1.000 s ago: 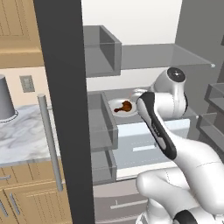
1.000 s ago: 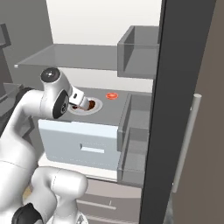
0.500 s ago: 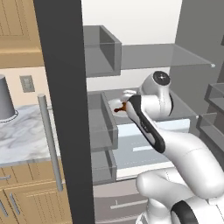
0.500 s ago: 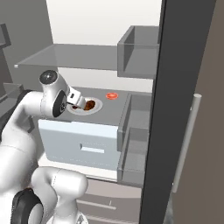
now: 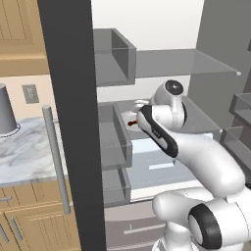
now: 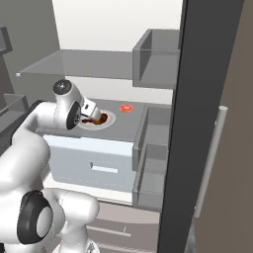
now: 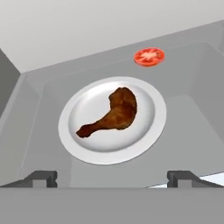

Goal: Retrieve the chicken drumstick from the fridge and place it on the saucepan with marinade on the stove.

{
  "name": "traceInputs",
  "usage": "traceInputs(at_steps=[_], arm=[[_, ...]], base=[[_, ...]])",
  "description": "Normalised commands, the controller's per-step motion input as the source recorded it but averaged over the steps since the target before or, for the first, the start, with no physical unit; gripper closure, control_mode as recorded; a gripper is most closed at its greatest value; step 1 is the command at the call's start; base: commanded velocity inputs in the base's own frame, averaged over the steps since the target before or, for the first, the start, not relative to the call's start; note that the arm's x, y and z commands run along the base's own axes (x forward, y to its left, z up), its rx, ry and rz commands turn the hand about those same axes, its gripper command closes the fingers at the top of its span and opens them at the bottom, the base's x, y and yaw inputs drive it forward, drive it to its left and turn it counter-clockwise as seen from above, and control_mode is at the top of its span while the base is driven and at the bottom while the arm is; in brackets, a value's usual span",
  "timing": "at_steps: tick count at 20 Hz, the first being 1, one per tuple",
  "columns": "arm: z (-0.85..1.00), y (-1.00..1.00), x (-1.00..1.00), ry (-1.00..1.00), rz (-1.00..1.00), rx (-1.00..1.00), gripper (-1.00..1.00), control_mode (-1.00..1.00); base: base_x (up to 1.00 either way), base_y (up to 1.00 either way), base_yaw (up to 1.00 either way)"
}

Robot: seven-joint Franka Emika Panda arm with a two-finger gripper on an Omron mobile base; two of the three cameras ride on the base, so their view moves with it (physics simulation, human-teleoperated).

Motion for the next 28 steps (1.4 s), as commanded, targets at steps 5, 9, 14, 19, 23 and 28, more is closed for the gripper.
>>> traceInputs(at_steps=[5, 9, 14, 19, 23, 28], arm=[[-0.25, 0.0, 0.41, 0.0, 0.01, -0.02, -1.0, -1.0], [-0.31, 0.0, 0.29, 0.0, 0.03, -0.02, -1.0, -1.0], [-0.21, -0.03, 0.19, 0.0, 0.03, -0.01, -1.0, -1.0], [-0.18, -0.08, 0.16, 0.0, 0.04, 0.0, -1.0, -1.0], [-0.16, -0.11, 0.25, 0.0, 0.04, 0.0, -1.0, -1.0], [-0.11, -0.07, 0.32, 0.0, 0.02, 0.0, -1.0, -1.0]], base=[[0.0, 0.0, 0.0], [0.0, 0.0, 0.0], [0.0, 0.0, 0.0], [0.0, 0.0, 0.0], [0.0, 0.0, 0.0], [0.0, 0.0, 0.0]])
